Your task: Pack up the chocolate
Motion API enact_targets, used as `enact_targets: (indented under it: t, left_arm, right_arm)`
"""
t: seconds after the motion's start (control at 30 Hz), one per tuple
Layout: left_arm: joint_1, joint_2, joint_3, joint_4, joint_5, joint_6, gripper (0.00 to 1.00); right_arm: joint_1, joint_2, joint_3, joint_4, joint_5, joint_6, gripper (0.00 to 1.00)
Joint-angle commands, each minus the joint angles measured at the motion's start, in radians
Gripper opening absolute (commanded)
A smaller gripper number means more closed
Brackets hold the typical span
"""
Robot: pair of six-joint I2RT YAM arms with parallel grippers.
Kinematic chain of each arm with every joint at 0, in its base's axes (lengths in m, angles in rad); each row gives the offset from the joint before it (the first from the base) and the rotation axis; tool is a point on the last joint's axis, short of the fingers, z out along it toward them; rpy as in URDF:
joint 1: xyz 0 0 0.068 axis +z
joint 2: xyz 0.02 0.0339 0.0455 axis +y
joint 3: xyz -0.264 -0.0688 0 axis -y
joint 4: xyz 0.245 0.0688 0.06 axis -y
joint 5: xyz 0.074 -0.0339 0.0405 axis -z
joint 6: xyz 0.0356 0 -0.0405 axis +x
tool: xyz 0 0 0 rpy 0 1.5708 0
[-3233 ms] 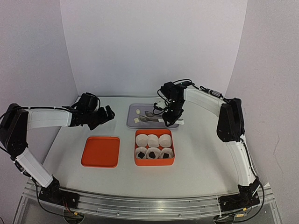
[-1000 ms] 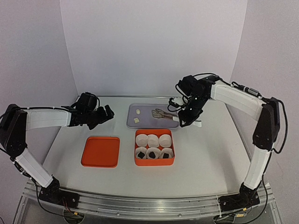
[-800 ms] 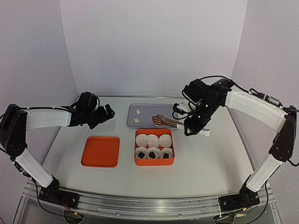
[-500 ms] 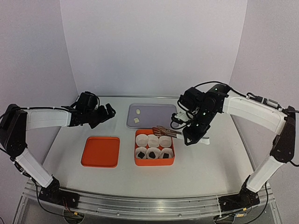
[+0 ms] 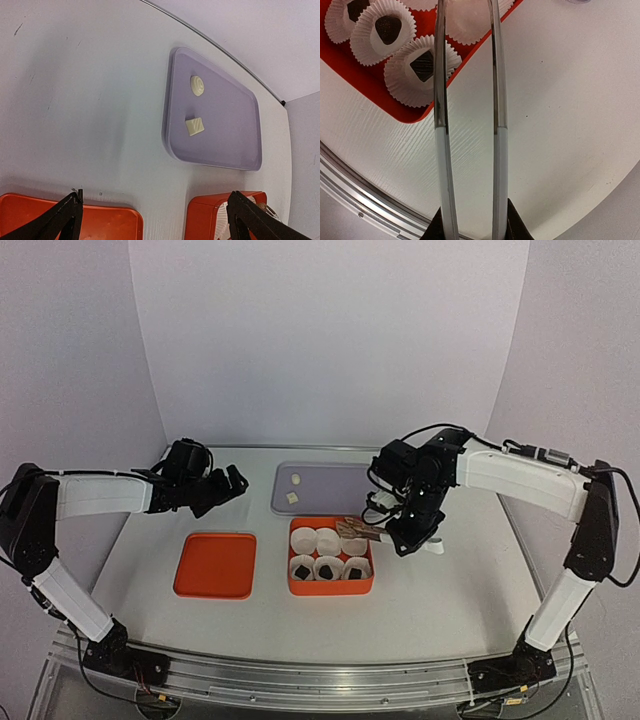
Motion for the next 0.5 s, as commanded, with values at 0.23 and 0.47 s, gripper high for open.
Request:
enact_targets:
  t: [0.23, 0.47]
  left_arm:
    - [-0.004, -0.031, -0.019, 0.023, 0.002, 0.017, 1.0]
    - [-0.004, -0.047, -0.033, 0.028, -0.004, 0.011, 1.0]
  right_arm:
    - [0.011, 0.027, 0.02, -0.044, 0.062, 0.006, 0.02]
    - [0.02, 0.034, 0.021, -0.053, 0.062, -0.005, 0.04]
